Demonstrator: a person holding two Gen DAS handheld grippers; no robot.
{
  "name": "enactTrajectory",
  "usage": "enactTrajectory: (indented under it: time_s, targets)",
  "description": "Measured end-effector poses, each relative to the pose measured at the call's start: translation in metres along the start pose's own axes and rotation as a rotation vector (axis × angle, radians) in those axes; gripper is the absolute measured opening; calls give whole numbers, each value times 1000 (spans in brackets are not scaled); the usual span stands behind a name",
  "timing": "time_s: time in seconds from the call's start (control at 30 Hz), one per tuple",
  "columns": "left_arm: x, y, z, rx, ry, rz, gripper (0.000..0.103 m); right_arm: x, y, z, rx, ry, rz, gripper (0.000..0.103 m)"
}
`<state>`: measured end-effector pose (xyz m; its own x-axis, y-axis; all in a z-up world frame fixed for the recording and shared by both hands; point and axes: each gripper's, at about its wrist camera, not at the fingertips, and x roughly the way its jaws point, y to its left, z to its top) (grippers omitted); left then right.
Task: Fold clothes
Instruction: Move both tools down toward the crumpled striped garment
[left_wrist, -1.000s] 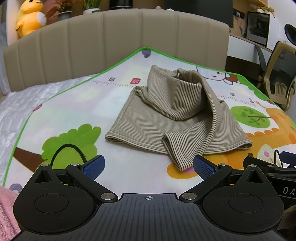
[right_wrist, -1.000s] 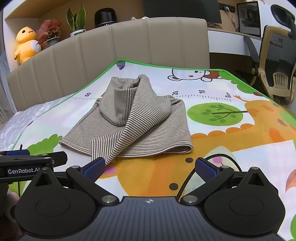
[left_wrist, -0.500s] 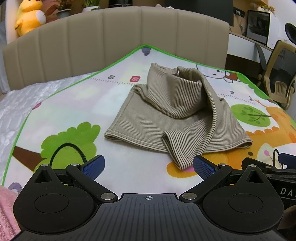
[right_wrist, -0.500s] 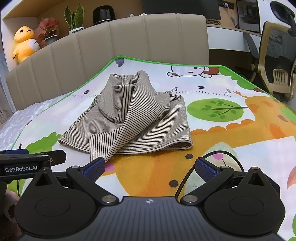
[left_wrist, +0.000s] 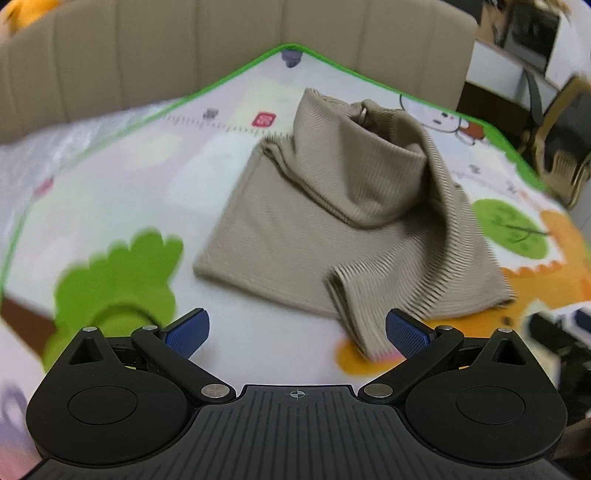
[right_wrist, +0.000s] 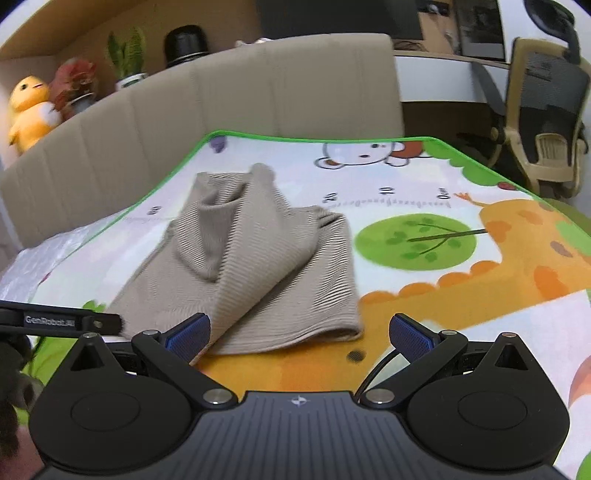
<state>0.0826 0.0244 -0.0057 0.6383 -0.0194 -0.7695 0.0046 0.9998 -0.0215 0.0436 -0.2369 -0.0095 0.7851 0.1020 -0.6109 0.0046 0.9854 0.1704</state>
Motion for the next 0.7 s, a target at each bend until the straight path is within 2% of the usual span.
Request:
enactTrajectory:
  time_s: [0.07, 0.17, 0.27, 0.4, 0.5, 0.67, 0.7]
  targets:
    - [13, 2, 13, 58, -16, 26, 103, 15, -6, 3, 16, 22, 16, 103]
    - [38, 10, 31, 64, -9, -20, 103, 39, -13, 7, 30, 54, 50, 103]
    - [65, 19, 44, 30, 13, -81, 103, 62, -8, 13, -15, 51, 63, 103]
    - [96, 33, 53, -34, 27, -111, 103, 91, 2, 29, -53, 37, 72, 103]
    - [114, 39, 52, -56, 51, -106, 103, 120, 2, 38, 7, 73, 89, 103]
    - [128, 37, 45, -28, 86, -78, 103, 166, -12, 42, 185, 140, 113, 103]
    - [129, 36, 44, -20, 87, -69, 103, 169, -10, 40, 175, 149, 108, 103]
